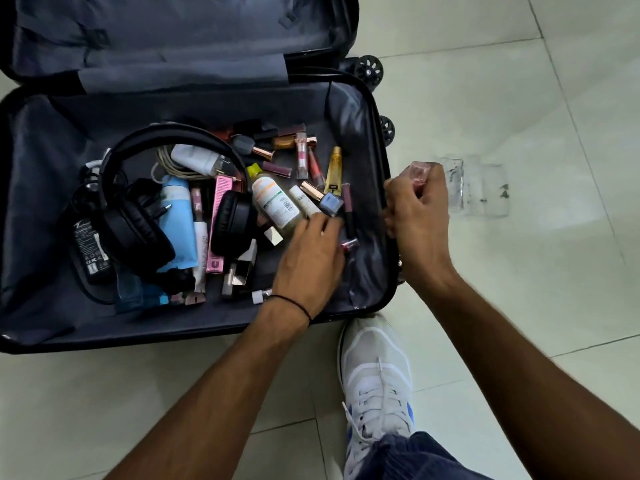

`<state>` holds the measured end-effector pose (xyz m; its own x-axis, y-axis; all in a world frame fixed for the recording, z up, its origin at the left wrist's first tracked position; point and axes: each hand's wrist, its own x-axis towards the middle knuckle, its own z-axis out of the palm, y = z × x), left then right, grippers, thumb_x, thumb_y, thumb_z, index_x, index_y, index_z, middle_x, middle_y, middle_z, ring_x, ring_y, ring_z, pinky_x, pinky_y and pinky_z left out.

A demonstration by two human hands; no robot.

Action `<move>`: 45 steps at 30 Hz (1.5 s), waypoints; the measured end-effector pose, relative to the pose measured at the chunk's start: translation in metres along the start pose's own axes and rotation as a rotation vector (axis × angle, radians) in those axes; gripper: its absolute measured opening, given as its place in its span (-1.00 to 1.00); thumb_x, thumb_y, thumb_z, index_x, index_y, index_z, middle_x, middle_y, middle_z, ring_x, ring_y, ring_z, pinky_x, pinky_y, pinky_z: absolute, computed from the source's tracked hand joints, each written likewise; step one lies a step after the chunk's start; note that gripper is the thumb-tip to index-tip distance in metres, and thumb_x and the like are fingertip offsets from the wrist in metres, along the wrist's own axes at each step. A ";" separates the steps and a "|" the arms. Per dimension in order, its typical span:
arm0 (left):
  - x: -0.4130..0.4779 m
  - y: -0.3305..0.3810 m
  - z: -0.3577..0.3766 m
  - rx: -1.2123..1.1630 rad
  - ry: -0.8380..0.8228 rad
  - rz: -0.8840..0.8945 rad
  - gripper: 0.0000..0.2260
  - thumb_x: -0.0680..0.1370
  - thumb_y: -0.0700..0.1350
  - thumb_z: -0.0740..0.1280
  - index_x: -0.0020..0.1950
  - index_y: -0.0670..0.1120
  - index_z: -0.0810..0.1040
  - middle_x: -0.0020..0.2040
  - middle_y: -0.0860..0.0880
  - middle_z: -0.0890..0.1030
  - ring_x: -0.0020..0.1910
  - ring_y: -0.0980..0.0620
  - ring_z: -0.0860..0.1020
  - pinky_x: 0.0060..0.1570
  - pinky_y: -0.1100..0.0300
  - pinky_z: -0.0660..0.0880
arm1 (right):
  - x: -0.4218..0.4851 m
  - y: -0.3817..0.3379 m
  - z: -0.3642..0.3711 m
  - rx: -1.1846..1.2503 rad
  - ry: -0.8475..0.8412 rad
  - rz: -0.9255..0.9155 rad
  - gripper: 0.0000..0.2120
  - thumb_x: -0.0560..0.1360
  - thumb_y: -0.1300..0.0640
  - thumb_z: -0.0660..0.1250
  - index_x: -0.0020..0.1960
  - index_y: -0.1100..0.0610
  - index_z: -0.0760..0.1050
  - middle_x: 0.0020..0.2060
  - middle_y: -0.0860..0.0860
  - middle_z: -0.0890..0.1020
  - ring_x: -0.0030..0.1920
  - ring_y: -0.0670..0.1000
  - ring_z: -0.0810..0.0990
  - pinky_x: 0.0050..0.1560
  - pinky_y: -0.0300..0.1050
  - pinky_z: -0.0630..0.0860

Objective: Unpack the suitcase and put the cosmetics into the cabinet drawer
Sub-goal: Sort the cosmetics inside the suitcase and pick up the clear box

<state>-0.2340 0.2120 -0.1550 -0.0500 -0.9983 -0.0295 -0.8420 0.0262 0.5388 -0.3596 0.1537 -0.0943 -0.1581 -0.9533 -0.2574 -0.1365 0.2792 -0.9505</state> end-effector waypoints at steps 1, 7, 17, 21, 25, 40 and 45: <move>0.001 0.001 0.009 0.030 -0.078 -0.031 -0.76 0.54 -0.18 0.29 0.20 -0.16 0.49 0.13 -0.16 0.49 0.07 -0.19 0.43 0.07 -0.11 0.44 | 0.003 0.000 -0.003 0.058 -0.003 0.051 -0.87 0.53 0.10 0.23 -0.08 0.12 0.28 -0.31 0.05 0.34 -0.38 -0.03 0.28 -0.42 -0.12 0.29; 0.013 0.000 0.020 0.147 -0.205 -0.048 -0.82 0.60 -0.10 0.25 0.14 -0.15 0.47 0.12 -0.16 0.50 0.09 -0.21 0.47 -0.02 -0.05 0.39 | 0.010 0.005 -0.013 0.156 -0.046 0.206 -0.72 0.57 0.21 0.27 -0.26 0.07 0.26 -0.49 -0.01 0.28 -0.51 -0.02 0.19 -0.53 -0.20 0.15; 0.002 -0.013 -0.017 -0.633 0.075 -0.444 -0.91 0.52 -0.20 0.30 -0.10 -0.11 0.38 -0.28 0.00 0.49 -0.30 -0.05 0.50 -0.25 0.02 0.47 | 0.017 0.000 0.009 -0.052 -0.060 0.059 -0.72 0.55 0.13 0.35 -0.31 0.06 0.38 -0.48 -0.05 0.43 -0.47 -0.07 0.36 -0.46 -0.19 0.32; 0.013 -0.006 -0.042 -0.912 0.221 -0.388 -0.93 0.52 -0.16 0.24 -0.16 -0.11 0.41 -0.29 -0.19 0.41 -0.34 -0.04 0.33 -0.36 0.06 0.32 | 0.032 0.000 0.024 -0.078 -0.111 0.018 -0.89 0.56 0.13 0.33 -0.12 0.11 0.48 -0.40 -0.03 0.53 -0.37 -0.01 0.50 -0.33 -0.04 0.49; 0.019 -0.012 -0.064 -1.022 0.374 -0.459 -0.87 0.51 -0.15 0.31 -0.21 -0.12 0.41 -0.39 -0.06 0.36 -0.48 0.06 0.26 -0.52 0.25 0.24 | 0.044 0.003 0.047 -0.082 -0.191 0.017 -0.85 0.52 0.13 0.38 -0.21 0.08 0.49 -0.44 -0.09 0.52 -0.37 -0.05 0.48 -0.26 -0.04 0.47; 0.017 -0.060 -0.080 -1.089 0.361 -0.805 -0.83 0.61 -0.05 0.25 -0.04 -0.15 0.45 -0.46 0.02 0.39 -0.62 0.11 0.23 -0.61 0.32 0.20 | 0.088 0.027 0.097 -0.754 -0.379 -0.135 -0.86 0.56 0.07 0.29 0.08 0.06 0.54 -0.15 -0.05 0.63 -0.08 0.09 0.62 0.02 0.04 0.57; 0.017 -0.058 -0.079 -1.093 0.281 -0.814 -0.86 0.59 -0.07 0.28 -0.02 -0.14 0.51 -0.46 0.02 0.37 -0.63 0.12 0.22 -0.61 0.32 0.17 | 0.099 0.028 0.105 -0.827 -0.308 -0.159 -0.67 0.56 -0.15 0.34 0.07 0.12 0.51 -0.04 0.03 0.63 -0.05 0.10 0.60 0.01 0.07 0.57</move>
<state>-0.1438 0.1894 -0.1207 0.4643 -0.6936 -0.5508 0.2666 -0.4836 0.8337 -0.2761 0.0552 -0.1646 0.1755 -0.9432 -0.2820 -0.8144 0.0218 -0.5799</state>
